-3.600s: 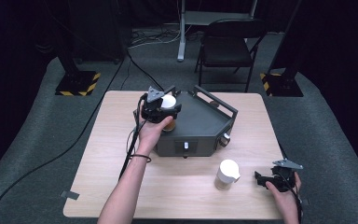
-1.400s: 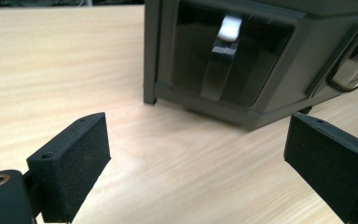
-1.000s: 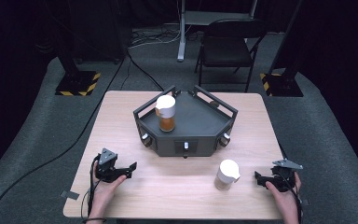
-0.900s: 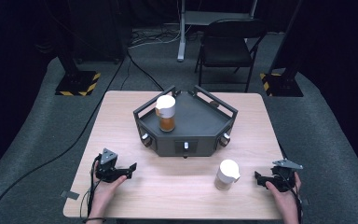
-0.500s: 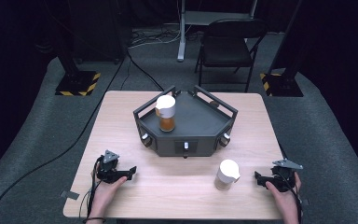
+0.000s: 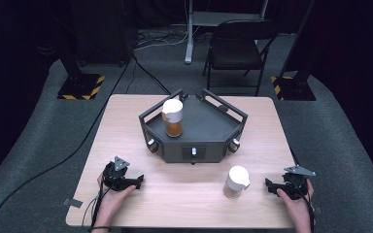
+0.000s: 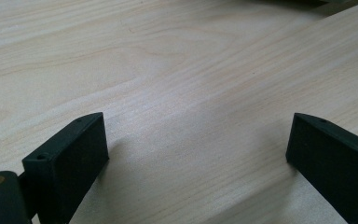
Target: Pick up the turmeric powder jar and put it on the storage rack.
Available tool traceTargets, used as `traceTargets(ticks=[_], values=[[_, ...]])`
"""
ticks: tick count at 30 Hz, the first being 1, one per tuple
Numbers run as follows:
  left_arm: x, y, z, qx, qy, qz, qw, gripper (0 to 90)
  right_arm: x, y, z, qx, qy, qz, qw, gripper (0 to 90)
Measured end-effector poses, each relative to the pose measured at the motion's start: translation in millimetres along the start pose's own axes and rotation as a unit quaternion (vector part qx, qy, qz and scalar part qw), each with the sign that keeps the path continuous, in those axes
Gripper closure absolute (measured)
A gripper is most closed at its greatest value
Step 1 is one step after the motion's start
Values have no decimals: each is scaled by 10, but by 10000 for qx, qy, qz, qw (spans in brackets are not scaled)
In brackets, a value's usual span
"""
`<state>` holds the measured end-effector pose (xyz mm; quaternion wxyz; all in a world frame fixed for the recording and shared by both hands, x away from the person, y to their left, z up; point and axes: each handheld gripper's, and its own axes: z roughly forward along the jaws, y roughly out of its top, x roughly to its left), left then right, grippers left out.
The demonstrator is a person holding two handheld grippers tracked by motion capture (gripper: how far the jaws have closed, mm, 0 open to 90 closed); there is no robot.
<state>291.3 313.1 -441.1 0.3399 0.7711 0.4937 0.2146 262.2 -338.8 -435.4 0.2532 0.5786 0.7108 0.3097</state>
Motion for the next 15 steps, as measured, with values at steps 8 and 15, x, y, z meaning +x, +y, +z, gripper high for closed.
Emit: traceTargets(ticks=[8, 15], values=[[13, 1, 1, 0, -26, 21, 10000, 49, 0, 0, 0, 0, 0, 1, 10000, 0], [9, -1, 0, -7, -17, 31, 10000, 52, 0, 0, 0, 0, -1, -1, 10000, 0]])
